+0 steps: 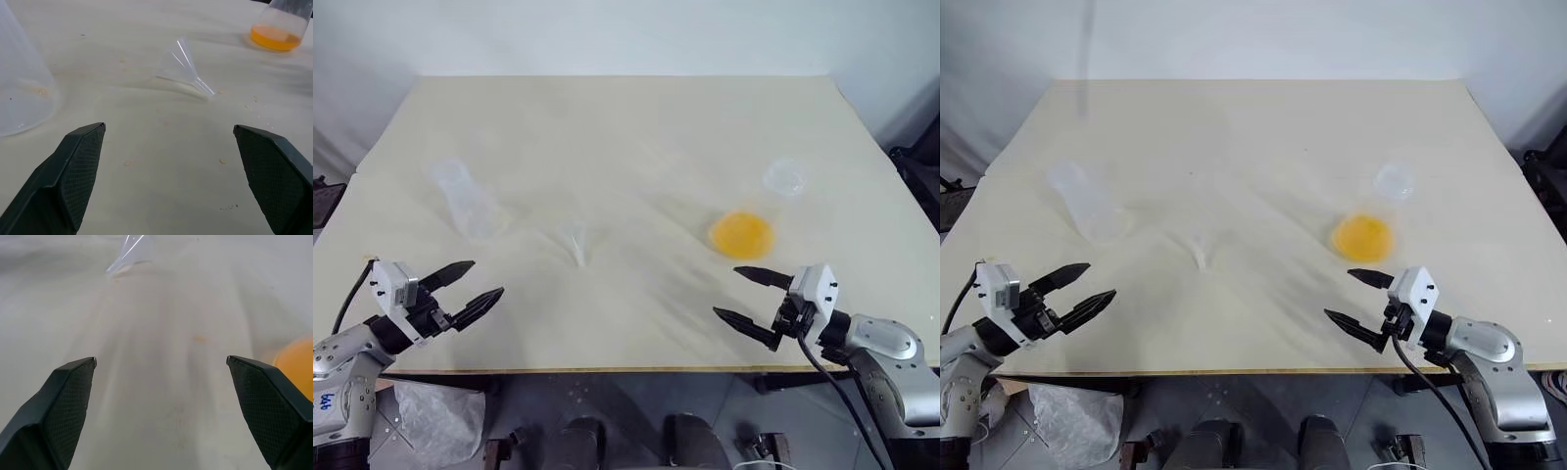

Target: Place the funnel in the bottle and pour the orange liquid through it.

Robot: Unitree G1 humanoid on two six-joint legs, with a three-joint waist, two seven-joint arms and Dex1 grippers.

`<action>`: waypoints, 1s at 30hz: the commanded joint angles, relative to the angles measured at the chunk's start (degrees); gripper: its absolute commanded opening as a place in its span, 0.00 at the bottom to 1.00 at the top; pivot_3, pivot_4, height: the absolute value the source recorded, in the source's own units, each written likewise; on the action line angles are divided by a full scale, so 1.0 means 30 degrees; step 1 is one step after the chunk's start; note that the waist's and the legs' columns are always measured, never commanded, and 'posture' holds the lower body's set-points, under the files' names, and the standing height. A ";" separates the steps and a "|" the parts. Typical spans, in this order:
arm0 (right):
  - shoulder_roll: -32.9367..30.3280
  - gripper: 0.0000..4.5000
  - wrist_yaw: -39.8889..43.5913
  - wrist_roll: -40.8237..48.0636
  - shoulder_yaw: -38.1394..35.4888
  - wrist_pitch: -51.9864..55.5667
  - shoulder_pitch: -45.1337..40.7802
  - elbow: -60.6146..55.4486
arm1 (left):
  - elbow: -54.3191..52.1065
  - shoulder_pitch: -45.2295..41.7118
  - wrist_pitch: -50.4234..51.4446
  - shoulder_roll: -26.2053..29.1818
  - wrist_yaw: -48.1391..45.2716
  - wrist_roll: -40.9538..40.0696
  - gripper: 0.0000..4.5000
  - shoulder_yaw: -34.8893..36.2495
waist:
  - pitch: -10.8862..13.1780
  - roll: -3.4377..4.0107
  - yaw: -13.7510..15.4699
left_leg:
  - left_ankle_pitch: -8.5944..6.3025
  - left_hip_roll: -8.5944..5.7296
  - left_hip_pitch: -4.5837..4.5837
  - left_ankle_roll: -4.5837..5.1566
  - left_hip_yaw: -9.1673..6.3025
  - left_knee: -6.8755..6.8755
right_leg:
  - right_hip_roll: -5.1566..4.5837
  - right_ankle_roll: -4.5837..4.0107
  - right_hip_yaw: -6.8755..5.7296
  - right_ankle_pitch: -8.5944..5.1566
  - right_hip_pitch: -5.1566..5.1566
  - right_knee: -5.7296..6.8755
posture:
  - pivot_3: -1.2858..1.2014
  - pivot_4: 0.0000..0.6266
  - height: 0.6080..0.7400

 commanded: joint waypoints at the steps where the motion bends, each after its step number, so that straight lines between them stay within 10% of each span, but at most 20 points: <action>1: -0.0094 1.00 -0.0079 0.0377 -0.0408 -0.0133 -0.0324 -0.0460 | -0.0972 -0.0383 0.0113 0.0308 0.0356 -0.0489 0.99 0.0404 | 0.0000 -0.0001 0.0002 | 0.0000 0.0000 0.0001 0.0000 0.0000 0.0001 | 0.0000 0.0000 0.0000 0.0000 0.0000 0.0000 | 0.52 0.24 1.00; 20: 0.0345 1.00 0.1238 0.0406 0.1276 -0.0007 -0.5053 0.1527 | -0.2534 0.3073 0.2085 0.0993 0.2985 -0.1565 0.99 0.5557 | 0.0006 0.0008 0.0011 | -0.0002 0.0029 -0.0004 -0.0004 0.0015 -0.0010 | -0.0006 -0.0009 0.0010 0.0003 0.0003 -0.0058 | 0.52 0.24 1.00; 30: 0.0738 1.00 0.1097 0.0417 0.1473 0.0254 -0.5185 0.1005 | 0.3610 -0.4090 -0.0027 0.1713 0.4581 0.0956 0.99 0.2678 | 0.0010 0.0015 0.0358 | 0.0003 -0.0016 -0.0003 -0.0010 -0.0039 0.0000 | 0.0000 -0.0022 -0.0039 0.0007 -0.0006 0.0012 | 0.52 0.24 1.00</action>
